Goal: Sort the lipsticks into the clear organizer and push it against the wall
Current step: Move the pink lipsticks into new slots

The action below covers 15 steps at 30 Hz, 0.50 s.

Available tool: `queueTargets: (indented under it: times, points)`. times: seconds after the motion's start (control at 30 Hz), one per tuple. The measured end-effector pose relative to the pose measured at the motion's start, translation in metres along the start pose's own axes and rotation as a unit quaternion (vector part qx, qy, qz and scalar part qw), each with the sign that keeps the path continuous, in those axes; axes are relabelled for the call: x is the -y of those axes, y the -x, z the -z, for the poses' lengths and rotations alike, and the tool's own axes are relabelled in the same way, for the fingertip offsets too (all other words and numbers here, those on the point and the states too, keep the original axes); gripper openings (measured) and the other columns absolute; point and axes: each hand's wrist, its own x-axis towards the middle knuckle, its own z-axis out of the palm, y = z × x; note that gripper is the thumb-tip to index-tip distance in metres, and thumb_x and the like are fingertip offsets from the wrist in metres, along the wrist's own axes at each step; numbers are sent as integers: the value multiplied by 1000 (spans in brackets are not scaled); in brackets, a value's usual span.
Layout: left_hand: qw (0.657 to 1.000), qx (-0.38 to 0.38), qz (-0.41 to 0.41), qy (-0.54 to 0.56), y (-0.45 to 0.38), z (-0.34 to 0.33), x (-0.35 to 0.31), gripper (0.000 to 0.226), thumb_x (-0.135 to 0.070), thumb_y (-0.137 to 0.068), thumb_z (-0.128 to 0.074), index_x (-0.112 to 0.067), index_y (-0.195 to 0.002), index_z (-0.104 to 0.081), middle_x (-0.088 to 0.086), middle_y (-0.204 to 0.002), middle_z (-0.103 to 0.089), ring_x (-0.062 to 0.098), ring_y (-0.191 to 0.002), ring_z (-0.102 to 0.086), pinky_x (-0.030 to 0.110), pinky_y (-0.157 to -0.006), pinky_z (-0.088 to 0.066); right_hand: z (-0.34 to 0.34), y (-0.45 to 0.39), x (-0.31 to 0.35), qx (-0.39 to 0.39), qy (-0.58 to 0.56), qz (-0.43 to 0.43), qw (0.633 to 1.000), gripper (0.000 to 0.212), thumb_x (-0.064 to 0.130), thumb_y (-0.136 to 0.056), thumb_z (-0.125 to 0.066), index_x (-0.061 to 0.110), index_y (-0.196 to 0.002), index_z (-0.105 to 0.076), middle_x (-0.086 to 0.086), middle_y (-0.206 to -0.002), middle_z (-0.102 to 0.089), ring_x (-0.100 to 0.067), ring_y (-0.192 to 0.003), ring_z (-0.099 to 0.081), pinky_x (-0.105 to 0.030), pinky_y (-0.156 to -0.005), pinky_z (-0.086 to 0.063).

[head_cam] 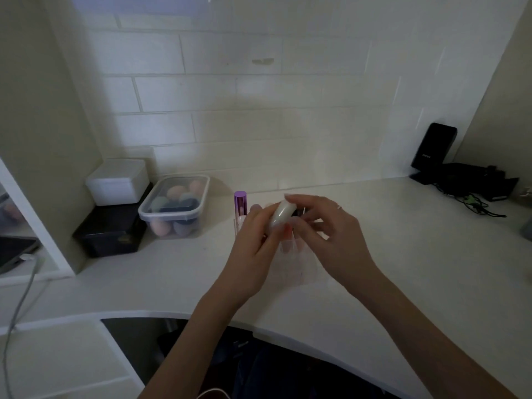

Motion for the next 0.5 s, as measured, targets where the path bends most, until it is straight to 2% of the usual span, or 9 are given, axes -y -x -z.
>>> queueTargets:
  times: [0.07, 0.13, 0.17, 0.23, 0.3, 0.4, 0.5]
  points:
    - [999, 0, 10, 43, 0, -3, -4, 25, -12, -95, -49, -33, -108, -55, -2, -83, -52, 11, -71, -56, 17, -63, -45, -2, 0, 4, 0, -66, -44, 997, 29, 8, -87, -63, 27, -108, -64, 8, -97, -67, -9, -80, -66, -22, -73, -56]
    - [999, 13, 11, 49, 2, -5, -6, 39, -9, -90, -54, -41, -113, -53, -3, -87, -57, 16, -82, -60, 24, -75, -52, 0, -1, 5, -20, -143, -91, 985, 21, 7, -88, -61, 15, -107, -64, -4, -95, -70, -16, -82, -70, -29, -74, -59]
    - [999, 26, 9, 39, 3, -5, -7, 44, -8, -88, -56, -41, -115, -53, -7, -91, -60, 12, -88, -60, 25, -81, -52, 3, -1, 4, -27, -178, -110, 977, 18, 7, -89, -61, 8, -107, -62, -11, -95, -70, -20, -83, -71, -33, -75, -60]
    - [999, 46, 17, 24, 4, -4, -8, 52, -3, -86, -60, -43, -118, -52, -17, -99, -62, -2, -96, -59, 16, -86, -48, 7, 0, 2, -27, -207, -135, 969, 16, 8, -89, -60, 3, -104, -61, -15, -94, -70, -19, -82, -72, -31, -73, -60]
    - [997, 64, 46, 13, 5, -3, -7, 55, -5, -84, -64, -40, -124, -49, -18, -107, -63, -6, -101, -58, 12, -89, -47, 11, 3, -2, -29, -196, -146, 969, 15, 10, -89, -61, 4, -102, -61, -11, -94, -71, -14, -82, -71, -29, -72, -60]
    - [996, 67, 56, 3, 5, -3, -6, 51, -6, -81, -67, -27, -127, -54, -12, -106, -67, -7, -97, -61, 8, -87, -46, 15, 5, -6, -35, -212, -159, 964, 14, 11, -87, -63, 2, -98, -61, -12, -104, -70, -18, -89, -71, -31, -73, -59]
    - [999, 20, 42, -8, 4, -7, -6, 47, -8, -75, -73, -25, -118, -63, -8, -97, -72, 1, -88, -67, 12, -84, -50, 18, 7, -6, -28, -240, -169, 955, 17, 10, -87, -64, -3, -96, -58, -11, -110, -69, -25, -92, -71, -35, -73, -60]
